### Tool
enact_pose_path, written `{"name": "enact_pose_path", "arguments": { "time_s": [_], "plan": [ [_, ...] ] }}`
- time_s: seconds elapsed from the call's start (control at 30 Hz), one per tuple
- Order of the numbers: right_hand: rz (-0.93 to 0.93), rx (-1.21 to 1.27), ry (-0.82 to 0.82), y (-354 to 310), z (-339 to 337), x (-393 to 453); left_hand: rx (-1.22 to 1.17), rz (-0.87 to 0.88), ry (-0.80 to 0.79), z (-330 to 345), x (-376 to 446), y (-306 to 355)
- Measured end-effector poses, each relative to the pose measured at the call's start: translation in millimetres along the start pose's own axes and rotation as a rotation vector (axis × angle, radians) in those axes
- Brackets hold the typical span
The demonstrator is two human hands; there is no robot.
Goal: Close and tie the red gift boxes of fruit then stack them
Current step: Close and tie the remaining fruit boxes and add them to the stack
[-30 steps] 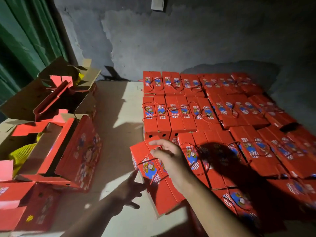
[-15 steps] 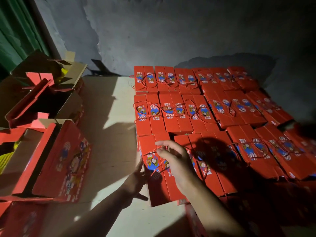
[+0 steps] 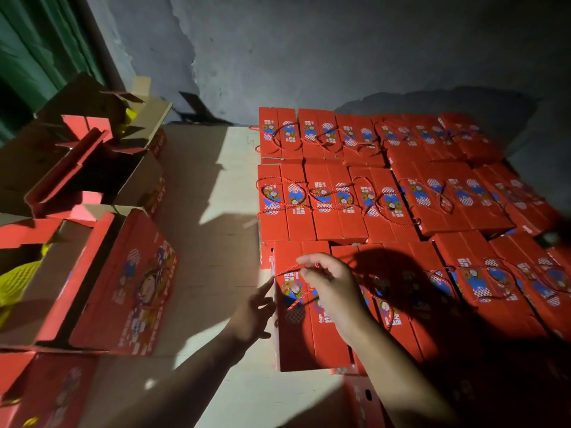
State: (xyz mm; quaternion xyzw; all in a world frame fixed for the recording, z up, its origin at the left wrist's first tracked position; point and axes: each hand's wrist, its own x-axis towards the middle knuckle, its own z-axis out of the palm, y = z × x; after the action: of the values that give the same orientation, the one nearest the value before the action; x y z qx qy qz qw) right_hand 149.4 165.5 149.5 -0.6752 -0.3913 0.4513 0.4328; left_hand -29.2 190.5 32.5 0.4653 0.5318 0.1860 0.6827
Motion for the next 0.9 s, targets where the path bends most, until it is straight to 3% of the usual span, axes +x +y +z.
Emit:
{"name": "enact_pose_path", "arguments": {
  "time_s": [0.23,0.43,0.57,0.63,0.8,0.9],
  "plan": [
    [0.047,-0.059,0.066,20,9,5,0.15,0.209,0.304,-69,-31,25],
    [0.073,-0.136,0.108,43,6,-9,0.731,0.386,0.767,-174,-86,25],
    [0.033,-0.183,0.23,58,20,-36,1.16,0.179,0.838,-226,-109,0],
    [0.024,-0.164,0.251,63,29,-55,1.166,0.15,0.855,-238,-112,-13],
    [0.072,-0.124,0.268,75,45,-98,0.836,0.11,0.863,-244,-107,-12],
    [0.097,-0.096,0.274,77,47,-121,0.798,0.137,0.817,-241,-104,-6]
  ]
}}
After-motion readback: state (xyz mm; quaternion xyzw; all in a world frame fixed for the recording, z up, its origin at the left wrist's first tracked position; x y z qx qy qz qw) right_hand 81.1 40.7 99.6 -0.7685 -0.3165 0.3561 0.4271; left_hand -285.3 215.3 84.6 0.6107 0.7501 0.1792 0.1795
